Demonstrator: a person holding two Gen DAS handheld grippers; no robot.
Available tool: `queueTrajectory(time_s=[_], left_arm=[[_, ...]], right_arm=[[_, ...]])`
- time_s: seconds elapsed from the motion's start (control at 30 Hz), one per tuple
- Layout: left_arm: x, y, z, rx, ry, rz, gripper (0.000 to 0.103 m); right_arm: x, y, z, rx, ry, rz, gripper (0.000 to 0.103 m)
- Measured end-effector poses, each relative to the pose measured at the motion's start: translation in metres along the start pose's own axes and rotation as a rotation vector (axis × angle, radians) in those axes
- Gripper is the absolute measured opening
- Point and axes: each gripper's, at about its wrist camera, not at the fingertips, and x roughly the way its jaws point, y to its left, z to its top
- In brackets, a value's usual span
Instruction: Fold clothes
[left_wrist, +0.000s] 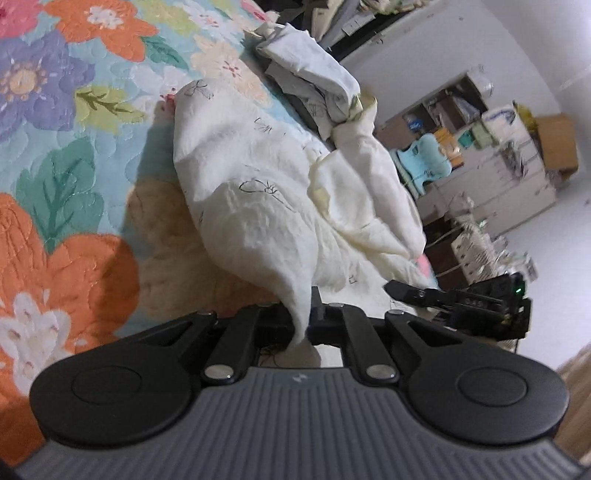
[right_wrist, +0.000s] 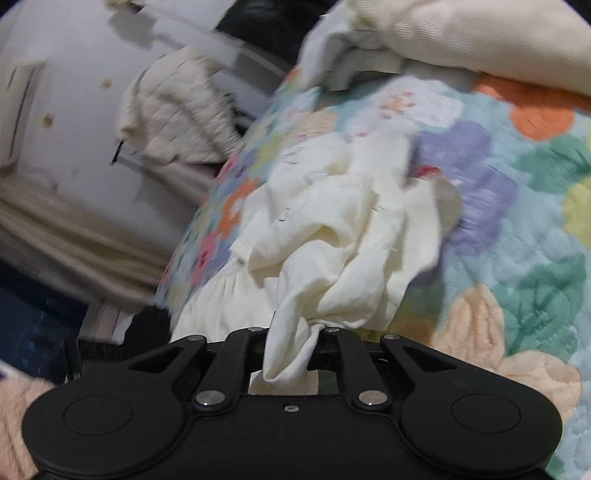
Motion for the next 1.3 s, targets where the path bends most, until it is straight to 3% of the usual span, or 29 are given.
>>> queueTrajectory(time_s=[0.07, 0.17, 0.23, 0.37, 0.5, 0.57, 0.67, 0.8, 0.9, 0.93, 0.97, 1.03, 1.13, 1.2, 1.3], left_arm=[[0.006, 0.005, 0.012, -0.019, -0.01, -0.013, 0.005], [0.014, 0.009, 0.041, -0.051, -0.024, -0.03, 0.005], [0.02, 0.017, 0.062, -0.087, 0.003, 0.001, 0.005], [0.05, 0.035, 0.11, -0.172, 0.029, 0.07, 0.006], [0.076, 0.059, 0.134, -0.274, -0.003, 0.124, 0.006], [0.081, 0.065, 0.132, -0.312, -0.019, 0.113, 0.006], [0.084, 0.065, 0.132, -0.305, -0.024, 0.111, 0.006], [0.085, 0.062, 0.139, -0.3, -0.045, 0.097, 0.007], [0.088, 0.064, 0.144, -0.329, -0.077, 0.081, 0.008], [0.089, 0.064, 0.145, -0.338, -0.088, 0.076, 0.008], [0.089, 0.065, 0.147, -0.348, -0.099, 0.071, 0.008], [0.092, 0.069, 0.145, -0.367, -0.111, 0.068, 0.009], [0.089, 0.074, 0.143, -0.428, -0.14, 0.025, 0.017], [0.082, 0.073, 0.143, -0.459, -0.156, -0.009, 0.033], [0.07, 0.059, 0.146, -0.414, -0.171, -0.034, 0.038]], right_arm=[[0.004, -0.004, 0.0, -0.004, 0.011, 0.004, 0.011], [0.02, -0.005, 0.019, 0.061, -0.05, 0.066, 0.011], [0.03, -0.005, 0.034, 0.101, -0.079, 0.096, 0.012], [0.054, 0.0, 0.08, 0.111, -0.043, 0.008, 0.012], [0.09, 0.022, 0.102, -0.085, -0.02, -0.155, 0.013], [0.106, 0.034, 0.11, -0.182, -0.02, -0.229, 0.016], [0.104, 0.031, 0.098, -0.234, -0.104, -0.231, 0.016], [0.101, 0.02, 0.096, -0.236, -0.121, -0.219, 0.016], [0.079, 0.018, 0.096, -0.242, -0.151, -0.21, 0.025], [0.069, 0.018, 0.093, -0.245, -0.176, -0.205, 0.035], [0.061, 0.019, 0.088, -0.249, -0.225, -0.206, 0.053], [0.044, 0.018, 0.078, -0.263, -0.309, -0.215, 0.067], [0.035, 0.027, 0.068, -0.366, -0.311, -0.239, 0.067], [0.042, 0.049, 0.054, -0.536, -0.251, -0.281, 0.066], [0.059, 0.079, 0.034, -0.787, -0.155, -0.313, 0.065]])
